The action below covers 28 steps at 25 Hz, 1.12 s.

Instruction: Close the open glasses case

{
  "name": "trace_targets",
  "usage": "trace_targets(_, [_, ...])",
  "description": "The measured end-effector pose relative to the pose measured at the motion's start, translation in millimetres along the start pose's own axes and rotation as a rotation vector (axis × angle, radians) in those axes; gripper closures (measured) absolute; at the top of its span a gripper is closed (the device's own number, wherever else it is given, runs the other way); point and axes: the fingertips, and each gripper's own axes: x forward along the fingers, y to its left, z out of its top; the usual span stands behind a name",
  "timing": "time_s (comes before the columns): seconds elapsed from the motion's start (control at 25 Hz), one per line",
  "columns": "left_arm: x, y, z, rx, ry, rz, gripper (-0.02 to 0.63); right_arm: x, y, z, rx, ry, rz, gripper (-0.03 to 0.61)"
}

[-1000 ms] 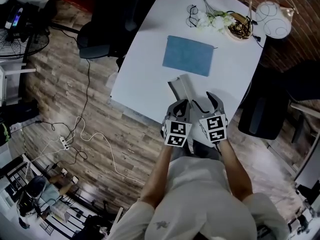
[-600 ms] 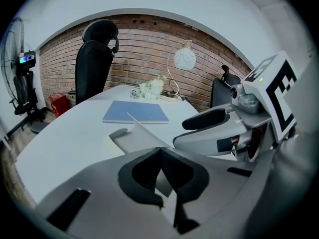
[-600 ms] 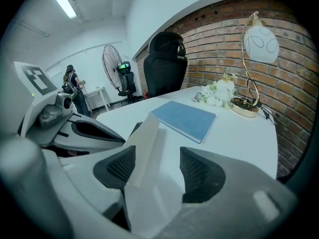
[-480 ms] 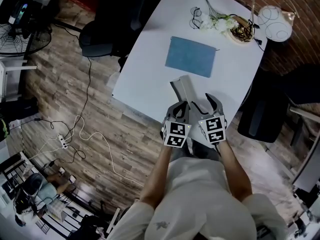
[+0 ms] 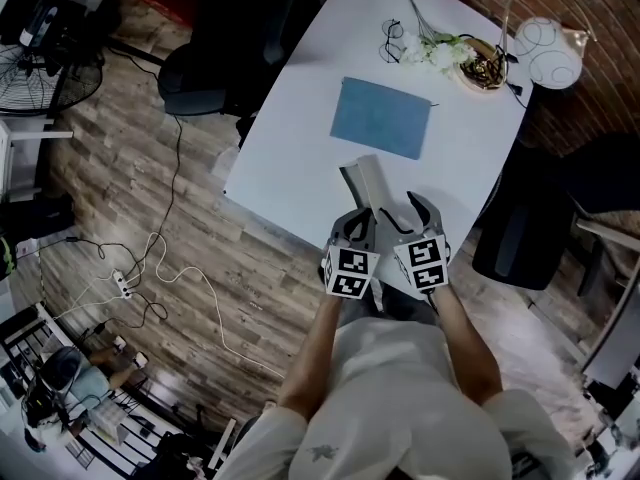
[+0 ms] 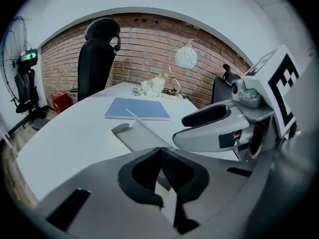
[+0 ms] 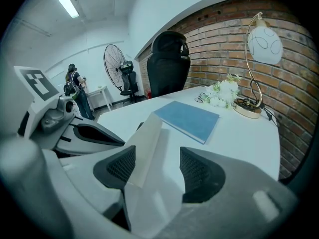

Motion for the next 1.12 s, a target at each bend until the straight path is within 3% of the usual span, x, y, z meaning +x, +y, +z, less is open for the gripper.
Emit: trace_targets(1.12, [-2,14,-16,-0.032,0.027,0.051,0.609,9,14,2,-0.029,0.012,0.068,0.298])
